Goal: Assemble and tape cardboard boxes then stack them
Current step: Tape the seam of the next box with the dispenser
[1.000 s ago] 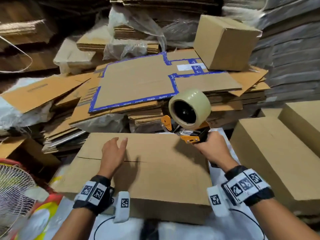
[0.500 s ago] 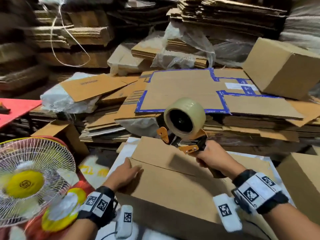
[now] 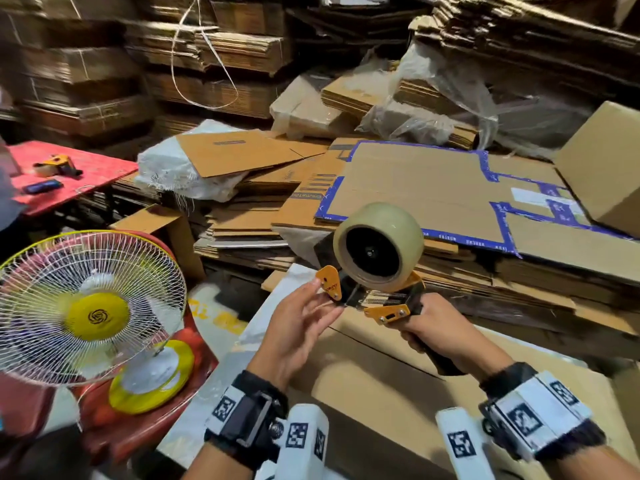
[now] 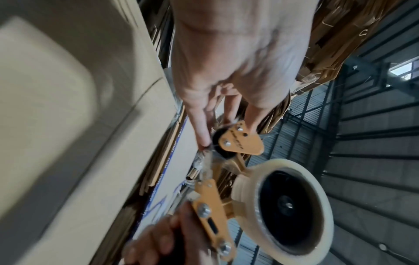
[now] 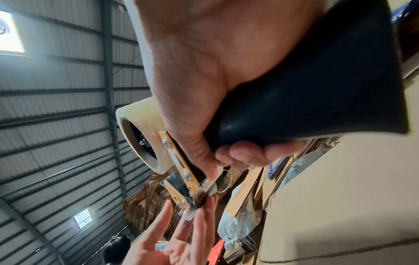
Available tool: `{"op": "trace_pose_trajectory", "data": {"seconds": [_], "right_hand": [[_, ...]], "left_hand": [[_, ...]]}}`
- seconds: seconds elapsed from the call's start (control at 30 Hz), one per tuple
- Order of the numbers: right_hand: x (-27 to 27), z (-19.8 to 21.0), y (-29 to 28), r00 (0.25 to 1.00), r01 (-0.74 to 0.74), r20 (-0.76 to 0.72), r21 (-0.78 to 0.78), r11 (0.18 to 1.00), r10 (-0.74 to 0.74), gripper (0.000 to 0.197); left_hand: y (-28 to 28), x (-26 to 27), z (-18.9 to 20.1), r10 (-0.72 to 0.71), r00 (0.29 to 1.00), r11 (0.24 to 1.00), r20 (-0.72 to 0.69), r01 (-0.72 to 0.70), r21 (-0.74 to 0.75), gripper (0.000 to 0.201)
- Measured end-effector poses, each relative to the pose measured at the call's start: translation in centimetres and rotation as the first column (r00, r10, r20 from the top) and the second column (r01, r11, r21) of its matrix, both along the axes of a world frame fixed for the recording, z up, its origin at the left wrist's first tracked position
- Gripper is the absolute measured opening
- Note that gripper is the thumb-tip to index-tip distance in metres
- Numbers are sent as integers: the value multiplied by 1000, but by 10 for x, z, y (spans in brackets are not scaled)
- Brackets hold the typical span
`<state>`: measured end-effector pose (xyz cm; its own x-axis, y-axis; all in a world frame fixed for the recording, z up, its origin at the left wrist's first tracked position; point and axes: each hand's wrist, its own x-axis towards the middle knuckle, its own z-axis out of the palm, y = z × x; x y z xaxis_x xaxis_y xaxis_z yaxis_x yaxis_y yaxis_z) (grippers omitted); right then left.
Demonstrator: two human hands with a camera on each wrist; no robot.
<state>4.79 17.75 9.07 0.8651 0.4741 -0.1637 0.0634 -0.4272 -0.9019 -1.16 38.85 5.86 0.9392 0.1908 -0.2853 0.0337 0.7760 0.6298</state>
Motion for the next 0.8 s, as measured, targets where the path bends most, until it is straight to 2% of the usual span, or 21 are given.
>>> {"op": "trace_pose_trajectory", "data": {"seconds": [0.13,0.3,0.4,0.5,0.6,0.67,0.8], "right_hand": [[-3,1,-3,1000,-8,-22,1,1000,8,23],[-9,2,-16,998,1,-65,-24,1000,-2,14],[-10,1,-28,996,-16,-83,-39,999,12,20],[-13,0,-43,996,-71,-67,-104,992,64,20],[-16,0,-60,992,-115,-63,-125,985,108,34],[-19,2,-72,990,-129,-66,-116,985,122,31],[-24,6,-96,988,-142,-68,-76,987,137,29]], "left_hand": [[-6,0,-16,-7,999,999,39,6,39,19],[-22,0,-33,22,999,974,-23,-26,-225,22],[-34,-2,-39,6,998,964,-60,-22,-265,13],[-46,-4,-43,1,995,988,-99,-16,-151,12],[-56,-5,-49,58,991,990,-120,-41,136,18],[-61,-10,-52,85,988,963,-127,-49,263,19],[-76,-22,-51,-48,995,936,-92,77,344,18]]}}
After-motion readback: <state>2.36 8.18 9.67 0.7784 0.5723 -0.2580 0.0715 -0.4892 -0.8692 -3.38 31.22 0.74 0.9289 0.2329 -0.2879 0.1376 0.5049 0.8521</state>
